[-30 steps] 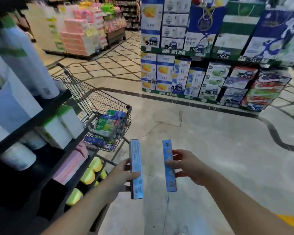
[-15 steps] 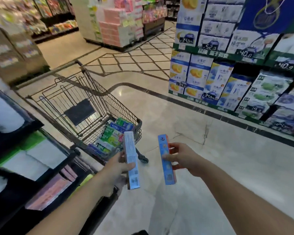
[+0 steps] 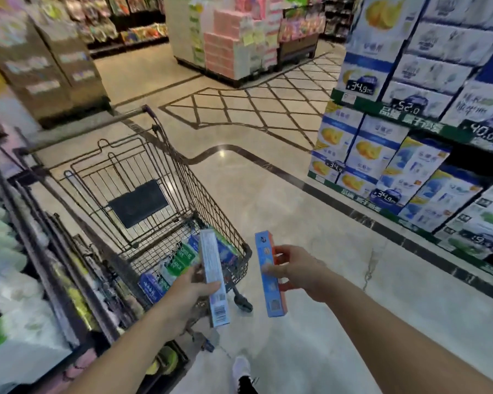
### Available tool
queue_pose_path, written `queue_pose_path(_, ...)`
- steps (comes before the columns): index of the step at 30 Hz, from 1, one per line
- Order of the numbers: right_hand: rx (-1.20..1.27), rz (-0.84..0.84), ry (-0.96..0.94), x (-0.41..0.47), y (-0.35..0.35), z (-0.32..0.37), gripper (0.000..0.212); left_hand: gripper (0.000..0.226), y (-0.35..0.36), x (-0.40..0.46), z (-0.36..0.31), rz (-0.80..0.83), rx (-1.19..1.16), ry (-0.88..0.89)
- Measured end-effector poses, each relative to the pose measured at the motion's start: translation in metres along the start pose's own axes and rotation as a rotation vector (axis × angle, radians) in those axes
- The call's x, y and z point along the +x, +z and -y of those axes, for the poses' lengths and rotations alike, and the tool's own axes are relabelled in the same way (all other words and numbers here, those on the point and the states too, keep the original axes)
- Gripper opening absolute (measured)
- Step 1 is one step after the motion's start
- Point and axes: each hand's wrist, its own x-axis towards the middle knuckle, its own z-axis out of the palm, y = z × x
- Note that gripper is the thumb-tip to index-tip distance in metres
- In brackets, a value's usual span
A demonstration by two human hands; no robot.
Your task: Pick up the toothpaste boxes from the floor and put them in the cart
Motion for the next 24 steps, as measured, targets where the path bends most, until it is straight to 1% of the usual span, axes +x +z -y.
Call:
queue_pose_path(2,-0.033,0.007,0.011,0.030,-0.004,0.021,0.032,0.046,-0.005,0.024,-0.018,-0.005,-0.012,-0.003)
queue_pose_path(5,-0.066,0.001,0.010,0.068,-0.003,0.047,0.040,0.047,-0.014,0.052,-0.039,-0.004,-0.033,0.001)
queue_pose_path(7,-0.084,0.012,0.018,0.097,-0.001,0.064,0.037,0.046,-0.023,0.070,-0.052,-0.024,-0.052,0.002)
queue_pose_path(9,-0.115,0.052,0.033,0.124,0.003,0.079,0.033,0.049,-0.032,0.084,-0.060,-0.051,-0.087,-0.002)
queue_pose_path(12,-0.190,0.109,0.059,0.168,0.012,0.097,0.038,0.054,-0.045,0.101,-0.067,-0.109,-0.158,-0.011)
queue_pose_path(14,-0.245,0.145,0.090,0.198,0.022,0.106,0.036,0.058,-0.053,0.110,-0.070,-0.152,-0.209,-0.020)
queue_pose_path(16,-0.332,0.181,0.113,0.233,0.036,0.110,0.028,0.060,-0.061,0.116,-0.072,-0.202,-0.273,-0.025)
queue_pose_path(18,-0.455,0.198,0.118,0.268,0.055,0.113,0.030,0.062,-0.070,0.124,-0.069,-0.291,-0.325,-0.051)
queue_pose_path(19,-0.521,0.210,0.110,0.286,0.065,0.112,0.029,0.066,-0.074,0.128,-0.065,-0.341,-0.344,-0.064)
queue_pose_path(20,-0.591,0.224,0.094,0.305,0.074,0.109,0.025,0.068,-0.078,0.134,-0.062,-0.382,-0.360,-0.077)
queue_pose_path(22,-0.719,0.272,0.060,0.334,0.095,0.101,0.019,0.089,-0.086,0.146,-0.052,-0.456,-0.371,-0.108)
queue_pose_path(24,-0.823,0.303,0.049,0.359,0.114,0.091,0.025,0.091,-0.091,0.158,-0.043,-0.506,-0.401,-0.120)
